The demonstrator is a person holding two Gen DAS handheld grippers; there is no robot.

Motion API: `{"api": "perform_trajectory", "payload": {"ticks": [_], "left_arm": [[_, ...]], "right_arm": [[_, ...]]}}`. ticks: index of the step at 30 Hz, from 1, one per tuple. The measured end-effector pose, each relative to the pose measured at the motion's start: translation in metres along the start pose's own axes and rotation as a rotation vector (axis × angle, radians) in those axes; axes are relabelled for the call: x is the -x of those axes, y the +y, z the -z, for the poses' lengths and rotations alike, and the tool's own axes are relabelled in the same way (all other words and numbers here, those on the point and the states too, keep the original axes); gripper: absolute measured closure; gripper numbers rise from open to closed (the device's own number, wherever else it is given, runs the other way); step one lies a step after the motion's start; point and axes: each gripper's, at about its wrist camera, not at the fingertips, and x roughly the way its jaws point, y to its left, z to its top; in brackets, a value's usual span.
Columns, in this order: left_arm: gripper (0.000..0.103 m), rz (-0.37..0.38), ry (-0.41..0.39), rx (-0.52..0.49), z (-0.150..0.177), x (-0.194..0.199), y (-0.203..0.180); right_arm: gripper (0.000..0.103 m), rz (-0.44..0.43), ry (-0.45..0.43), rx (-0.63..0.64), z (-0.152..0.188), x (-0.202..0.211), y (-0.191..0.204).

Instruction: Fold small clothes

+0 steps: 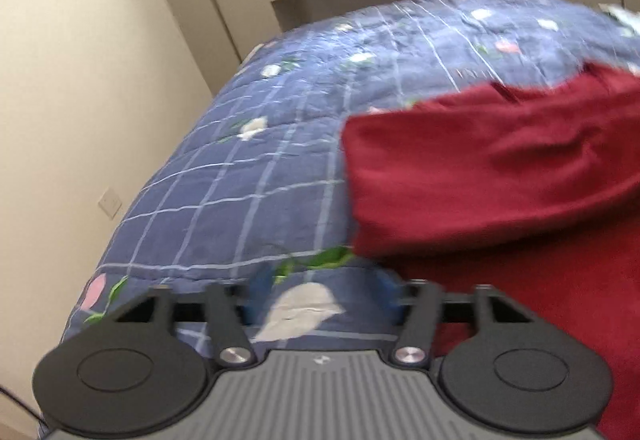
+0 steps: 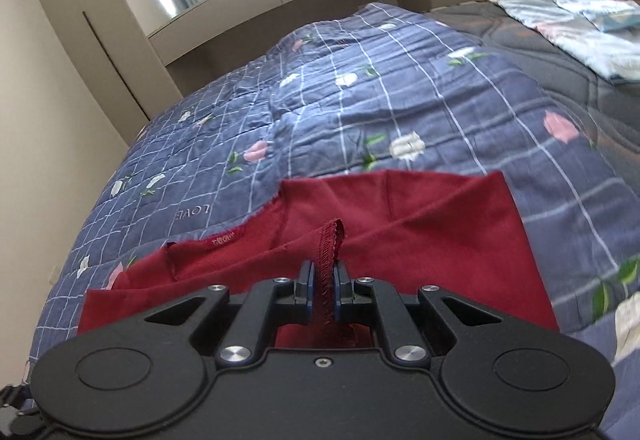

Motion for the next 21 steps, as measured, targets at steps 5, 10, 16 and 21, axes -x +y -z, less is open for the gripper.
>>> {"api": "perform_trajectory", "payload": {"ticks": [5,10,16,21], "left_arm": [[0.006,0.004,-0.056,0.12,-0.013,0.012,0.03],[0.004,0.01,-0.064,0.195,-0.048,-0.016,0.024],[0.004,-0.05,0.028,0.188,-0.072,-0.08,-0.006],[0.001,-0.086,0.064,0.173,-0.07,-0.095,-0.013]], "right_arm": [[0.094,0.014,0.004,0.009,0.006,0.001,-0.004],[0.093,0.046,0.017,0.015,0.014,-0.002,-0.009],[0.09,0.091,0.026,0.08,0.023,-0.012,-0.009],[0.066,0.142,-0.007,0.218,0.028,-0.011,-0.001]]}}
